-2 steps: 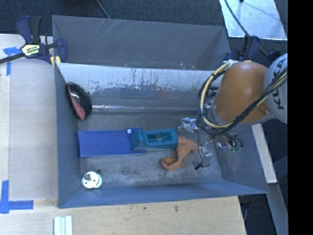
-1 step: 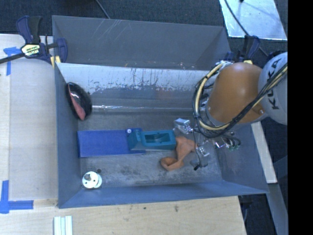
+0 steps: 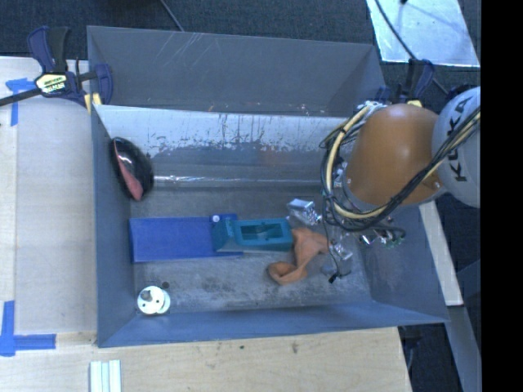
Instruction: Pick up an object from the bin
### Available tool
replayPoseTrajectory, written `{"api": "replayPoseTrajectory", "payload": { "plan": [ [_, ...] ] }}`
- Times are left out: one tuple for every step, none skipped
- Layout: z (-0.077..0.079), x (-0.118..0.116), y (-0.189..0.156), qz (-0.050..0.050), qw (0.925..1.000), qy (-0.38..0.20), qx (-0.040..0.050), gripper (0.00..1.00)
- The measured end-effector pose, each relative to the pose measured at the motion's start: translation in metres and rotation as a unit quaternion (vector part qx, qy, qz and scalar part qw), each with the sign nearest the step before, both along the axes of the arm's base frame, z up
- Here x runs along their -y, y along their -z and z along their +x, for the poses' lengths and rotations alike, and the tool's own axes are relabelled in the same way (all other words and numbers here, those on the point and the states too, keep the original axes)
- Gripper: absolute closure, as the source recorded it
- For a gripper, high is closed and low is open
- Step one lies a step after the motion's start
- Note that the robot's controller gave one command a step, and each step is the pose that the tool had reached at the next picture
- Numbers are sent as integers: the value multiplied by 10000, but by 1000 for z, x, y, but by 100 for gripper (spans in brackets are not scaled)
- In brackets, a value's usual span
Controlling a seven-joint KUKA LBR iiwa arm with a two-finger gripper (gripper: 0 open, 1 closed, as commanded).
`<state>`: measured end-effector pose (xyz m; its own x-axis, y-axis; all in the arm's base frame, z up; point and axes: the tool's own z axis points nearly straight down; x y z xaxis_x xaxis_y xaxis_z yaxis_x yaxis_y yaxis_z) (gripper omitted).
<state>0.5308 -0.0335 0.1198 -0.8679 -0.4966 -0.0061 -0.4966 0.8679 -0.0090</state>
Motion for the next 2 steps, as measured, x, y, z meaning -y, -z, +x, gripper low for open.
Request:
{"api": "replayPoseTrajectory", "payload": {
  "plan": [
    [6, -4, 35, -5, 9915, -1299, 99, 0],
    [6, 0, 26, -30, 9916, -1291, 90, 100]
  ]
}}
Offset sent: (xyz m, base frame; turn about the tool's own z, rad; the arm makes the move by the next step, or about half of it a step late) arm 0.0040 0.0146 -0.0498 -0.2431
